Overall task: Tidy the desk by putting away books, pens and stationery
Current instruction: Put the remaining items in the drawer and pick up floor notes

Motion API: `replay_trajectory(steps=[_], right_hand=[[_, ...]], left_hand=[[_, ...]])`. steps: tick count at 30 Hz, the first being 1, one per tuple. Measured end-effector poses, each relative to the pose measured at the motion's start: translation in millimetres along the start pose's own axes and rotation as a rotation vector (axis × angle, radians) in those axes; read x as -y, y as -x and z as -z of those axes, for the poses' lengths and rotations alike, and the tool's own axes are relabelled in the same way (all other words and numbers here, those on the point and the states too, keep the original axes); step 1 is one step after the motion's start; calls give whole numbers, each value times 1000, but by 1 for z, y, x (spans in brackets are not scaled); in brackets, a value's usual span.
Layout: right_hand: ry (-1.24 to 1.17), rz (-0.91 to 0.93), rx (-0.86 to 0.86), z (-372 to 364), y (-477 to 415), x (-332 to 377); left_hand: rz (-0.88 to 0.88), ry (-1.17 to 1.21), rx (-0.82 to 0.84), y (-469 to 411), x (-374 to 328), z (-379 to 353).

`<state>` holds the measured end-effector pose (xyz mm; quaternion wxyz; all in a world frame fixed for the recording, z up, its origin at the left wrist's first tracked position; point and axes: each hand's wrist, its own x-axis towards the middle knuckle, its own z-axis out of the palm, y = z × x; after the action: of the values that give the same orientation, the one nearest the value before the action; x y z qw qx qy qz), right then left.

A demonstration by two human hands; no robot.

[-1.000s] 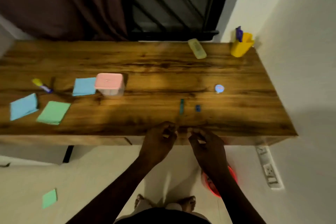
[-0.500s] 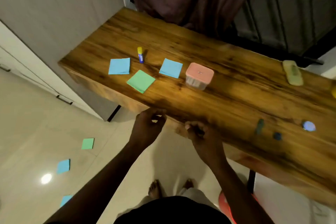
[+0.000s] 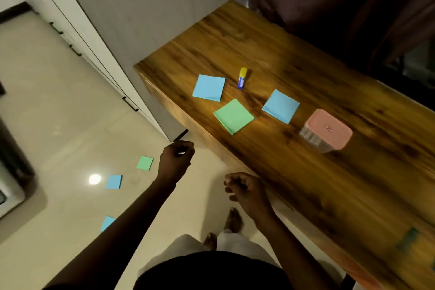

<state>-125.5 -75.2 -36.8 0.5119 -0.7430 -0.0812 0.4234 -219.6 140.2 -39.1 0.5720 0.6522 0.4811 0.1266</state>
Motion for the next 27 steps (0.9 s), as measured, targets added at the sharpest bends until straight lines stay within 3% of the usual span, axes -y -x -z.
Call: replay_trajectory(steps=[6,10,16,23,27], right_hand=[[-610,-381,32,-20,-44,-11],[-965,-511,-52,-27,-68,-27],[-1313,-364,-273,-45,-96,-54],[-1439,-36,-336,-73,-120,-57],[-1471,-29,-429,-78,-121,-63]], left_hand=[[134,143,-13,-31,13,7],[357,375,42,-67,14,1],[634,677,194,-124,20,-3],[672,1095,257,-182,24,-10],[707,1073,228,-185,25,-11]])
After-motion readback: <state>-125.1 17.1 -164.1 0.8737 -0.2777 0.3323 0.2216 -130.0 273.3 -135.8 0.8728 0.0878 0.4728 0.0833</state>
